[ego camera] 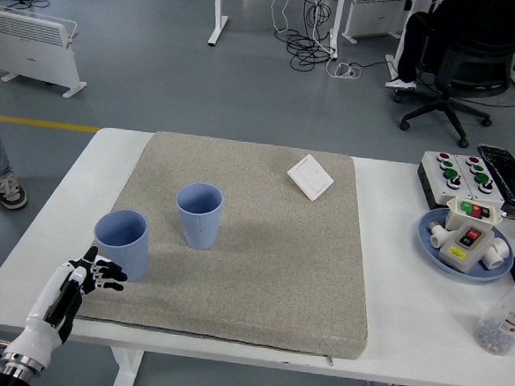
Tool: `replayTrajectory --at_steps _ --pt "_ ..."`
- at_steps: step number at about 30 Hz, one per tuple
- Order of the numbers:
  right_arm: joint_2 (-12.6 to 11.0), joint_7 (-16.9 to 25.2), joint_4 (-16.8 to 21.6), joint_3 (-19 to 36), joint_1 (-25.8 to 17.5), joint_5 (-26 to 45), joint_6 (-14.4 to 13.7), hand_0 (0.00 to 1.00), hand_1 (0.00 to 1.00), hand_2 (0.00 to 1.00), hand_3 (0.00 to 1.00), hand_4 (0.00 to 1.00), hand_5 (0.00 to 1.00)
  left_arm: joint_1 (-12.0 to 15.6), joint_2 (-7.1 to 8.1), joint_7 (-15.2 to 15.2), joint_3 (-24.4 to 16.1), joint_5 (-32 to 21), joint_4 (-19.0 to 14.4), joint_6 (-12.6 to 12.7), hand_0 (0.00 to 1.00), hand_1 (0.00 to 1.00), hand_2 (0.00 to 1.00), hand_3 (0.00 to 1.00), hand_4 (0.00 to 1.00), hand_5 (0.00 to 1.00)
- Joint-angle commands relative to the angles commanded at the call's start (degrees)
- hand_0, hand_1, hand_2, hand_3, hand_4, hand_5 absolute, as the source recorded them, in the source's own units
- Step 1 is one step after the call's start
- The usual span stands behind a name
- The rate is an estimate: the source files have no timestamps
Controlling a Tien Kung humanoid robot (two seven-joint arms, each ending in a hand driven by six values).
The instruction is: Push cup pick cup insert cup
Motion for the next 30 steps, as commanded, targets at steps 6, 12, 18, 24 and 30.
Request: replayTrajectory --at_steps 6,12,18,24,30 --pt "0.1 0.0 0.0 -0.2 0.1 0.2 0.1 0.696 0.592 0.611 0.545 0.106 0.428 -2.2 1.58 1.1 0.9 -0.8 2.6 -0.9 0.532 0.52 0.484 0.417 0.586 0.998" --pt "0.2 0.1 0.0 -0.1 0.2 0.2 0.0 0.696 0.592 0.61 0.545 0.106 0.429 -4.4 2.27 1.6 1.7 -0.2 4.7 -1.2 0.586 0.53 0.49 0.42 0.585 0.998" --pt "0.2 0.2 0.0 0.0 0.2 0.3 0.0 0.697 0.592 0.61 0.545 0.107 0.428 -5.7 2.65 1.9 2.4 -0.3 6.1 -1.5 0.605 0.535 0.493 0.426 0.582 0.998" --pt "0.3 0.3 0.0 0.0 0.3 0.2 -0.1 0.696 0.591 0.61 0.544 0.107 0.429 -7.5 2.63 1.1 2.9 -0.5 8.6 -1.3 0.611 0.538 0.493 0.428 0.581 0.998" --pt "0.4 0.3 0.0 -0.1 0.2 0.4 -0.1 0.696 0.591 0.61 0.545 0.107 0.429 -8.8 2.68 0.2 3.3 -0.6 10.0 -0.8 0.61 0.535 0.492 0.427 0.581 0.998"
